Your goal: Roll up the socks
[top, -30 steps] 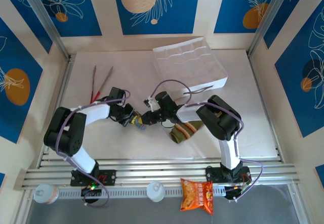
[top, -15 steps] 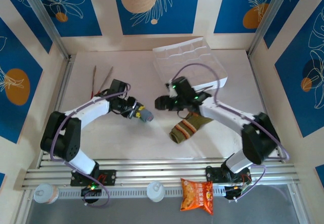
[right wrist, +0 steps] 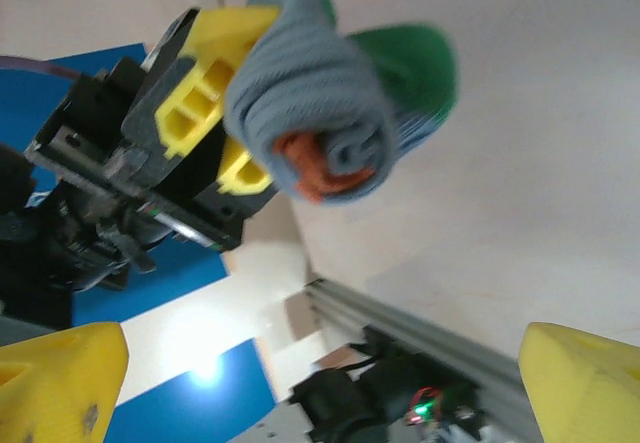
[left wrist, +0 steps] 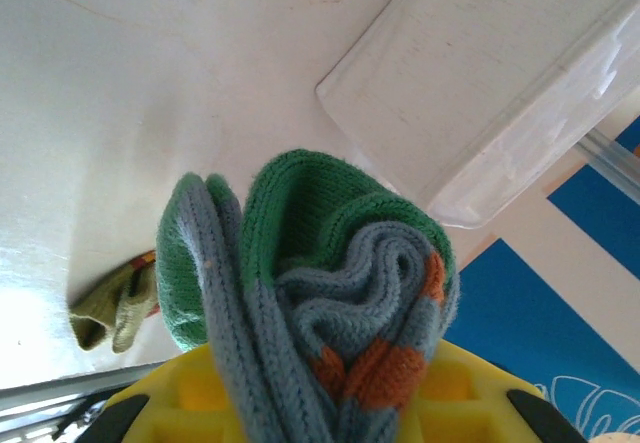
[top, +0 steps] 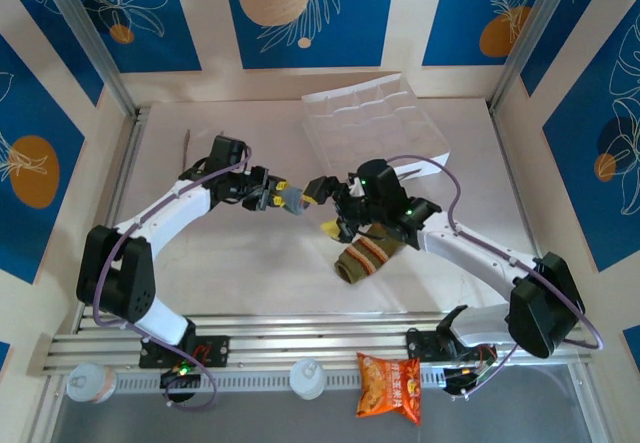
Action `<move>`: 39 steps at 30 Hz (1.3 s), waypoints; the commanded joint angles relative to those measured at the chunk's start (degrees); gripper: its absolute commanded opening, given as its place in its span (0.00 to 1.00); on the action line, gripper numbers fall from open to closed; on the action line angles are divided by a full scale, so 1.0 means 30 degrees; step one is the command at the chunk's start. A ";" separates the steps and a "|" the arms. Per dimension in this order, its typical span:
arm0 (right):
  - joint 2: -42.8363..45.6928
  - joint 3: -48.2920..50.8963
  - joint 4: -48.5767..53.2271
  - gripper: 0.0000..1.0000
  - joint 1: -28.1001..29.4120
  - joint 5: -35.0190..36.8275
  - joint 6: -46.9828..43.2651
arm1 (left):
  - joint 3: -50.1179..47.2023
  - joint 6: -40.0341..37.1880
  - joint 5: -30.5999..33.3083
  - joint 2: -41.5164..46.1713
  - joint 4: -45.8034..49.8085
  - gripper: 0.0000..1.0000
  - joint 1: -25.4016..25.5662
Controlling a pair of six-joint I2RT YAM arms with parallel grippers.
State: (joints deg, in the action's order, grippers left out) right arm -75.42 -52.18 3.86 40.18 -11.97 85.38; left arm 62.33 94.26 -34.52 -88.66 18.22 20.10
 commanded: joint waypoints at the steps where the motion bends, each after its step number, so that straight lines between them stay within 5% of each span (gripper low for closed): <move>1: -0.1237 -0.0571 -0.2952 0.99 0.0605 0.0072 0.3938 | 0.0724 0.1322 -0.0540 -0.0163 -0.0802 0.00 -0.0150; 6: -0.3661 -0.0741 -0.6409 0.99 0.1131 0.0285 0.5682 | 0.1161 0.1871 -0.0886 -0.0358 -0.0887 0.00 -0.0158; 13: -0.5654 -0.2448 -0.7009 0.99 0.0074 -0.0274 0.3557 | 0.1381 0.2155 -0.1868 -0.0140 -0.0462 0.00 -0.0192; 22: -0.6029 -0.2200 -0.6823 0.70 -0.0765 -0.1548 0.1505 | 0.1078 0.2348 -0.2464 0.0326 -0.0237 0.00 -0.0361; 33: -0.6236 -0.5566 -0.0264 0.69 -0.1032 -0.3307 -0.4720 | 0.1286 0.2151 -0.2672 0.0346 0.0389 0.00 -0.0473; 39: -0.6552 -0.6855 0.2149 0.61 -0.0988 -0.3350 -0.7188 | 0.1322 0.2140 -0.2716 0.0345 0.0387 0.00 -0.0488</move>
State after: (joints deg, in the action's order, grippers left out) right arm -94.06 -69.36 5.32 37.10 -19.75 70.35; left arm 65.10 100.64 -41.82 -88.86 17.23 18.96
